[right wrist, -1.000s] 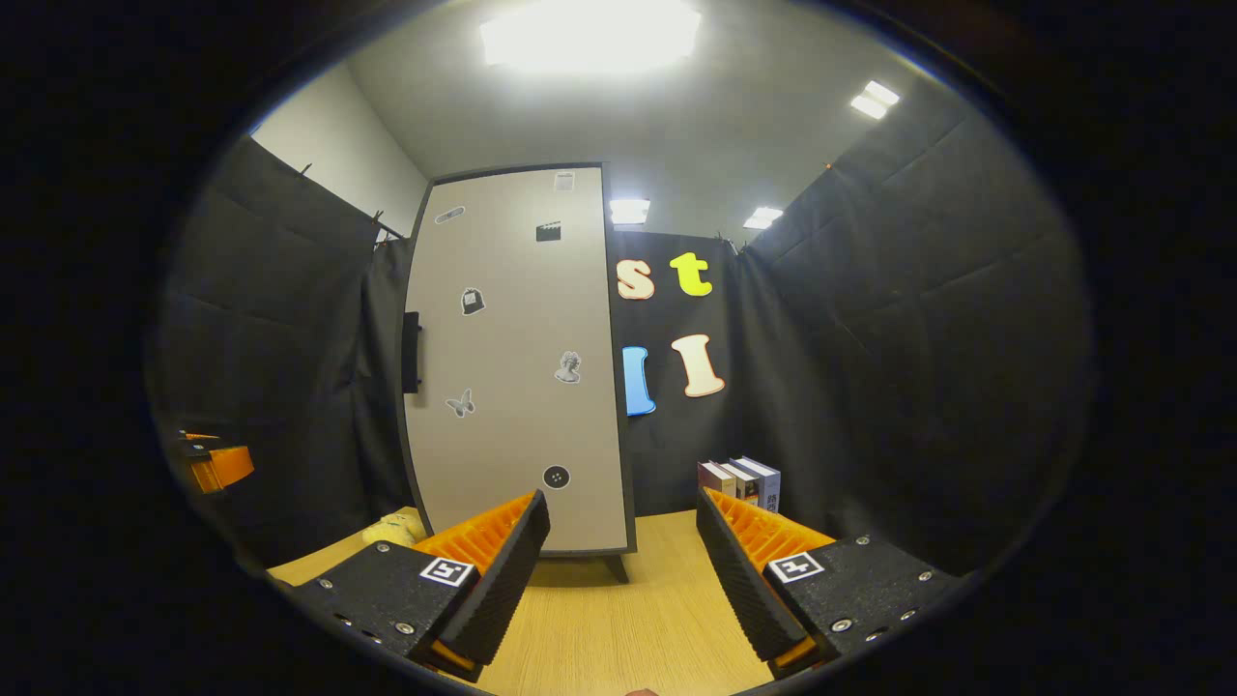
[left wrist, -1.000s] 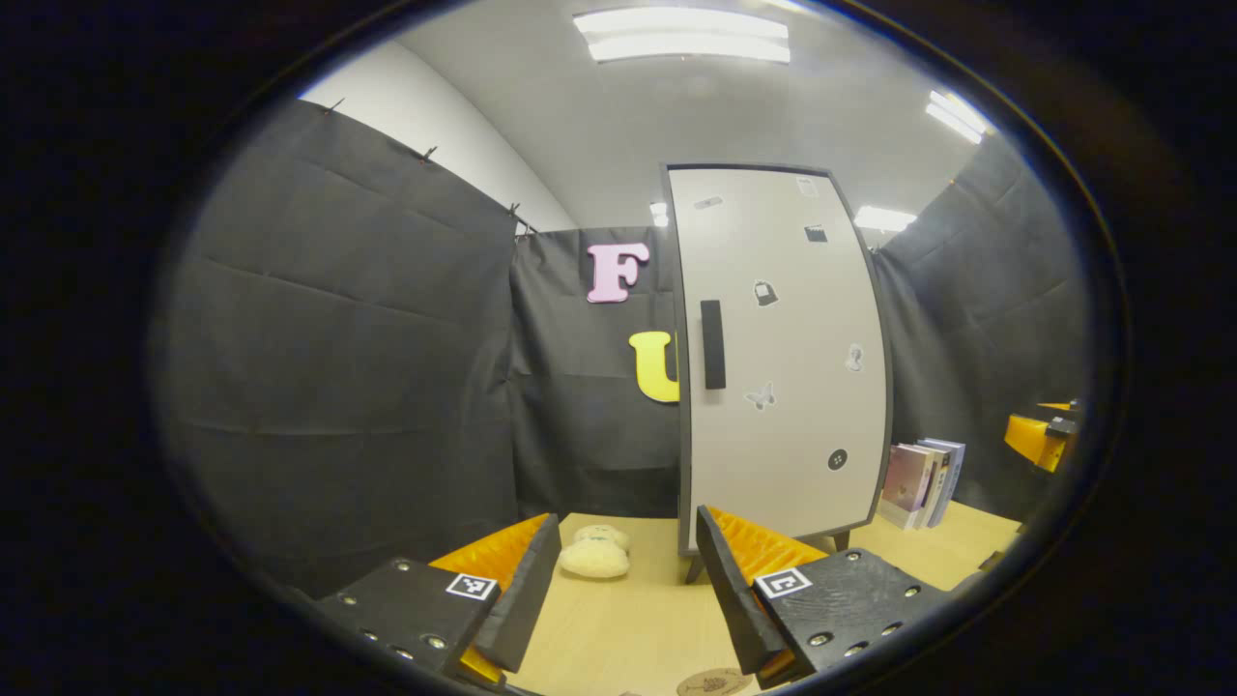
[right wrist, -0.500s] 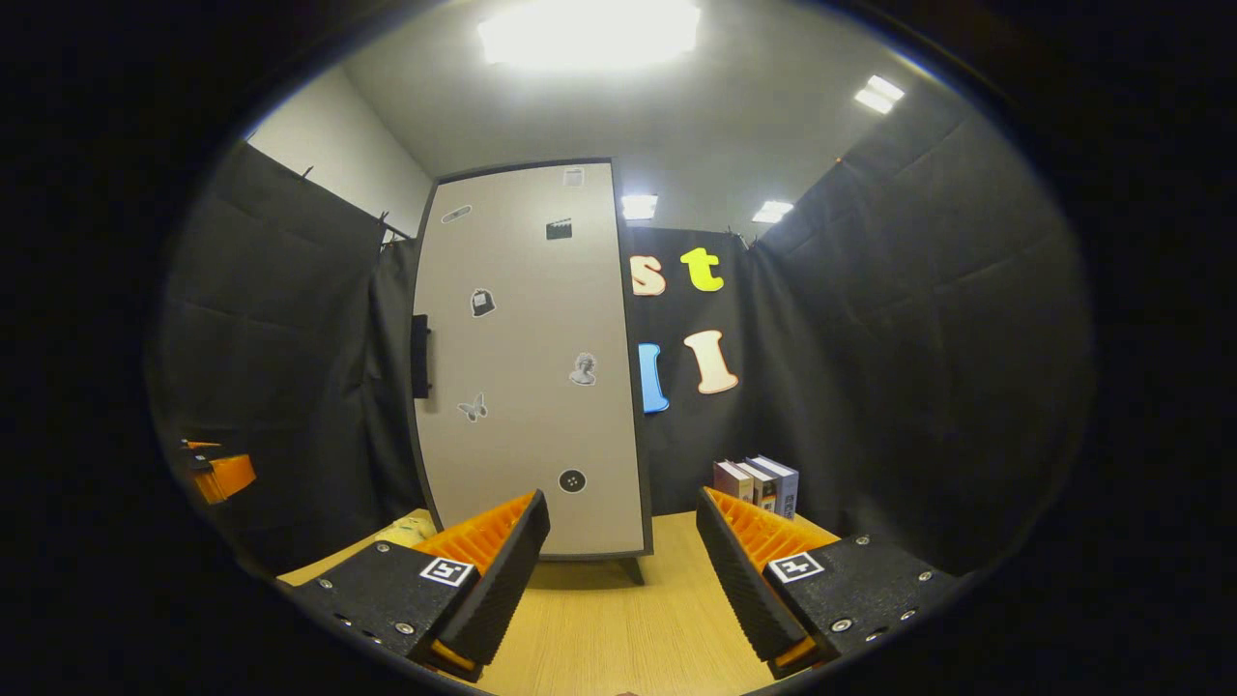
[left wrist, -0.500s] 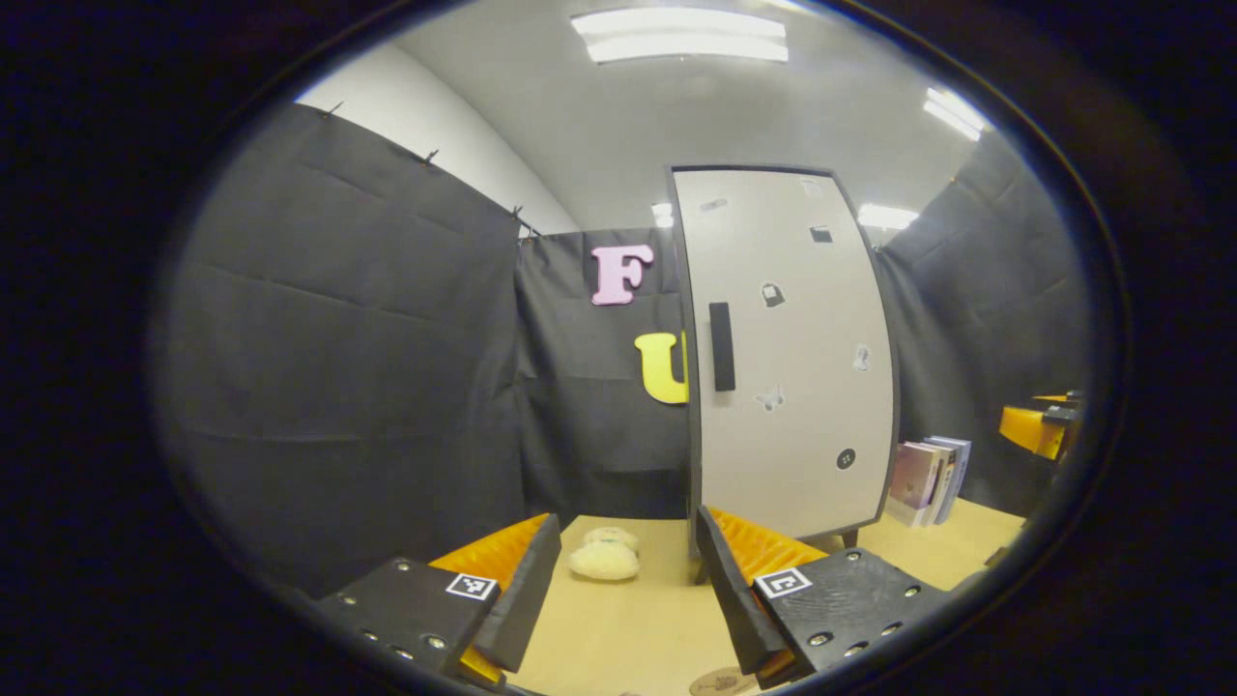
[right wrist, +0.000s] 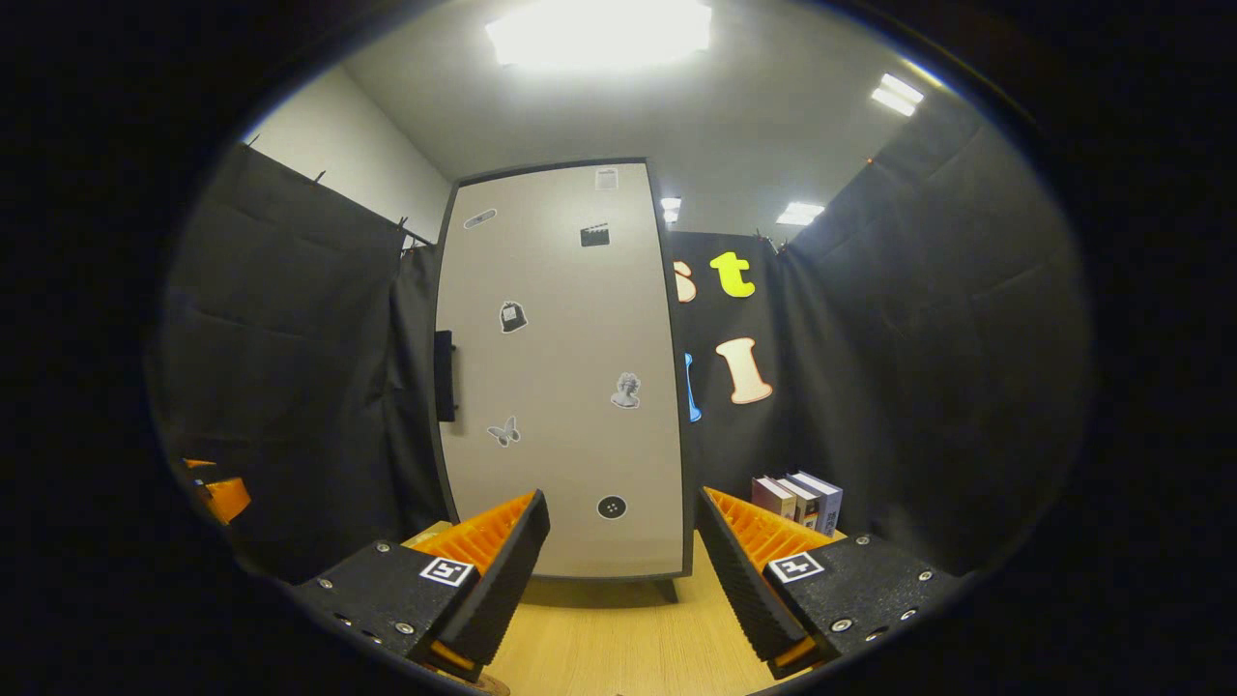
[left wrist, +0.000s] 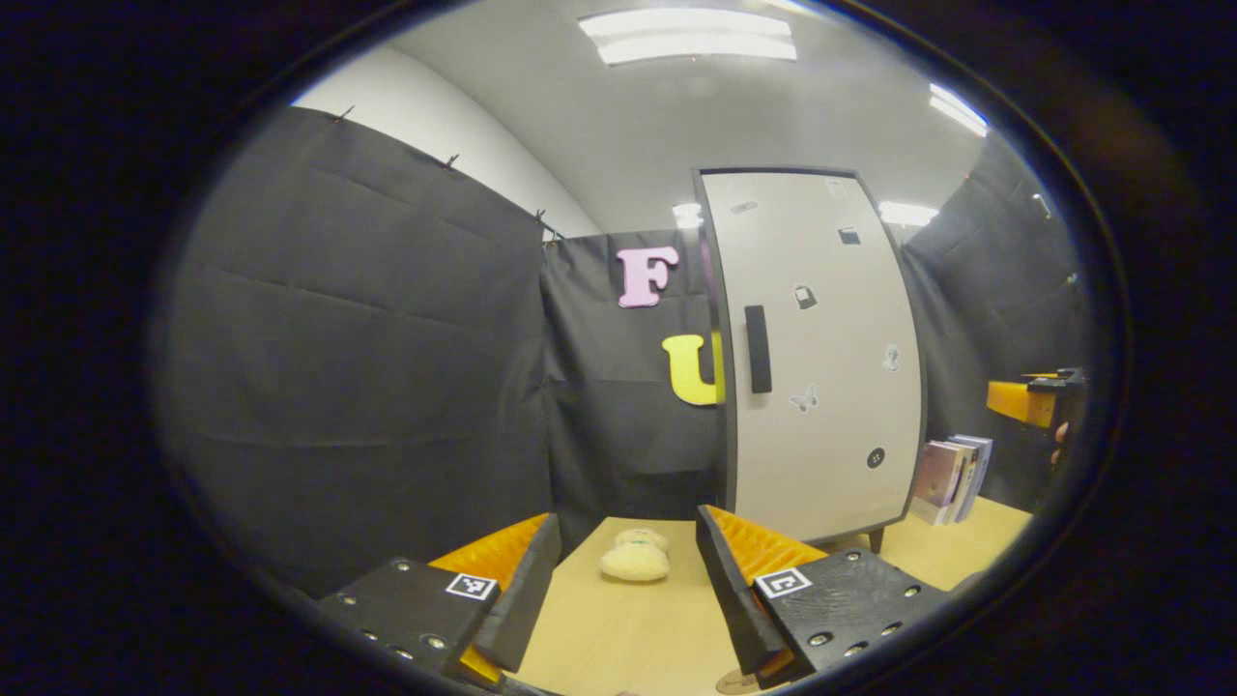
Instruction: Open the cabinet door with the right hand, grasp the bottle in the cabinet with the left hand and place it on the coaster, then close the cabinet door with the right hand.
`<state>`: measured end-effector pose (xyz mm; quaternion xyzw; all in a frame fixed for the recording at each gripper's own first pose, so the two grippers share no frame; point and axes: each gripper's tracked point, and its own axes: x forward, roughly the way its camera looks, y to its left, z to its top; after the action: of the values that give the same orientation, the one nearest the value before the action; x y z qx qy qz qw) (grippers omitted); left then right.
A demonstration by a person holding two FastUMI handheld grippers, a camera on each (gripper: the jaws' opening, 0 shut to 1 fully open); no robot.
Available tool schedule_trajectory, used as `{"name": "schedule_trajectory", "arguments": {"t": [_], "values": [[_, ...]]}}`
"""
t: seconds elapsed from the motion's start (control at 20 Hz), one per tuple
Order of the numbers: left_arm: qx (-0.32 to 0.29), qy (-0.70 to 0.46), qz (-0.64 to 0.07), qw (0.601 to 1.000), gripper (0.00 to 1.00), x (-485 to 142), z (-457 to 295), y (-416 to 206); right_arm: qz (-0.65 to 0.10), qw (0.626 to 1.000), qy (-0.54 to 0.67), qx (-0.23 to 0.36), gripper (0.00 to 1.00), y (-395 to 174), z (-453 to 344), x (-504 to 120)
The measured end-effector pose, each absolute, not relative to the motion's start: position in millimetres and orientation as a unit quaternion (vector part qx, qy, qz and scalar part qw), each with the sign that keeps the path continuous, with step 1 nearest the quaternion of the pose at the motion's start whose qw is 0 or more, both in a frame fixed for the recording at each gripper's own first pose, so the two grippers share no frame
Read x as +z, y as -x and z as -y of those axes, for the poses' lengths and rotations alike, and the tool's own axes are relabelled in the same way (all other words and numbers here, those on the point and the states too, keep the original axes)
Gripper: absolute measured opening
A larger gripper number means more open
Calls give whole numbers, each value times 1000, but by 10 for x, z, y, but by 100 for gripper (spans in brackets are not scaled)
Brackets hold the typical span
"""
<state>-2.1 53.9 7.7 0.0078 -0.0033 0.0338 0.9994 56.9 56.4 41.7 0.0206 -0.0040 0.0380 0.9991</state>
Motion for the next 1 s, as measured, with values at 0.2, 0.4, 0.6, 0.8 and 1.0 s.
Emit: {"name": "schedule_trajectory", "arguments": {"t": [0.2, 0.4, 0.6, 0.8, 1.0], "values": [[51, -12, 3, 999, 87, 71, -729, 61, 11, 998, -28, 53, 95, -782, -782, 568], [72, -14, 0, 997, 87, 47, -974, 134, 12, 997, -31, 71, 95, -1003, -1041, 673], [95, -19, -3, 995, 81, 42, -1243, 215, 24, 996, -27, 83, 95, -1221, -1301, 822], [124, -19, -1, 992, 81, 48, -1582, 356, 23, 994, -41, 103, 95, -1434, -1639, 929], [144, -21, -5, 989, 87, 7, -1832, 430, 19, 993, -34, 111, 94, -1658, -1961, 968]]}}
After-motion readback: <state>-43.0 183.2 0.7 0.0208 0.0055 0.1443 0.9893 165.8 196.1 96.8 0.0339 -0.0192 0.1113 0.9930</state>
